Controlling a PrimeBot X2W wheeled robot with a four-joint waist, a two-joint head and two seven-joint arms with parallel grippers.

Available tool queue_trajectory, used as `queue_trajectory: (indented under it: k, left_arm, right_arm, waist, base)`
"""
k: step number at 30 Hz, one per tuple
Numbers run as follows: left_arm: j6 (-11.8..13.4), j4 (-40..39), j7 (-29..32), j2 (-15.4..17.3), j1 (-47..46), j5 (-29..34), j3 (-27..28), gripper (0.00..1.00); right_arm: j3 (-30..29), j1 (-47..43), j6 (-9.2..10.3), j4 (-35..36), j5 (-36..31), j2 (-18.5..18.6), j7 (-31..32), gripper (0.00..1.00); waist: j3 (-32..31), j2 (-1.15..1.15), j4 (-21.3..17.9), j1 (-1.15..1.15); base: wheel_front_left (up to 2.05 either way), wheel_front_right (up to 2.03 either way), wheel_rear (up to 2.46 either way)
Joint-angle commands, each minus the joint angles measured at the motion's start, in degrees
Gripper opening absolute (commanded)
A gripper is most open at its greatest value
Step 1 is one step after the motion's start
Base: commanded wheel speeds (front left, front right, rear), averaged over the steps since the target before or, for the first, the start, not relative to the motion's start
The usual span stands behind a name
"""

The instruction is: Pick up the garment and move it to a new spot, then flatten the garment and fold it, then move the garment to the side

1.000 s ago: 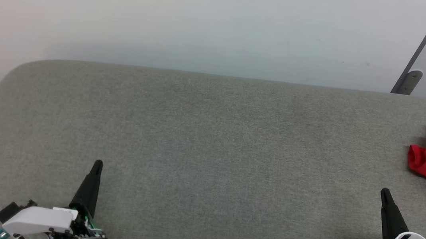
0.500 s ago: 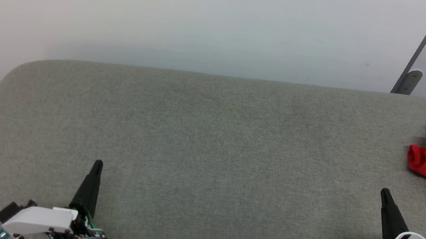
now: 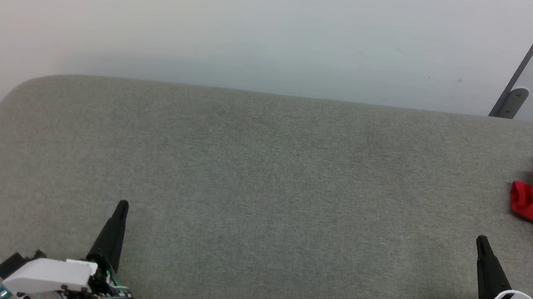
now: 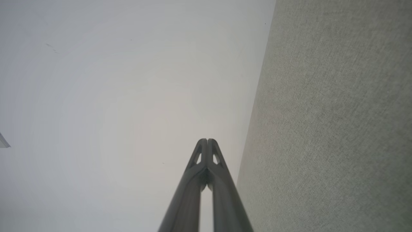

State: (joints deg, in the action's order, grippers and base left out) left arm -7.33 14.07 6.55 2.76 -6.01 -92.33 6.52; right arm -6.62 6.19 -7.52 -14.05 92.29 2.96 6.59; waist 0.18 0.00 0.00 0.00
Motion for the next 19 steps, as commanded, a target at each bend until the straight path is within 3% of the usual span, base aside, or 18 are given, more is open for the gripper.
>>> queue_trajectory:
  k: [1, 19]
  left_arm:
    - [-0.29, -0.12, 0.16, 0.03, -0.43, -0.18, 0.12, 0.00]
    - [-0.29, -0.13, 0.15, 0.03, -0.43, -0.18, 0.11, 0.00]
  right_arm:
    - [0.18, 0.13, 0.06, 0.00, 0.24, -0.20, 0.09, 0.00]
    - [0.18, 0.13, 0.06, 0.00, 0.24, -0.20, 0.09, 0.00]
  waist:
    - [0.00, 0.00, 0.00, 0.00]
    - [0.00, 0.00, 0.00, 0.00]
  base:
    - [0.00, 0.00, 0.00]
    - [0.00, 0.00, 0.00]
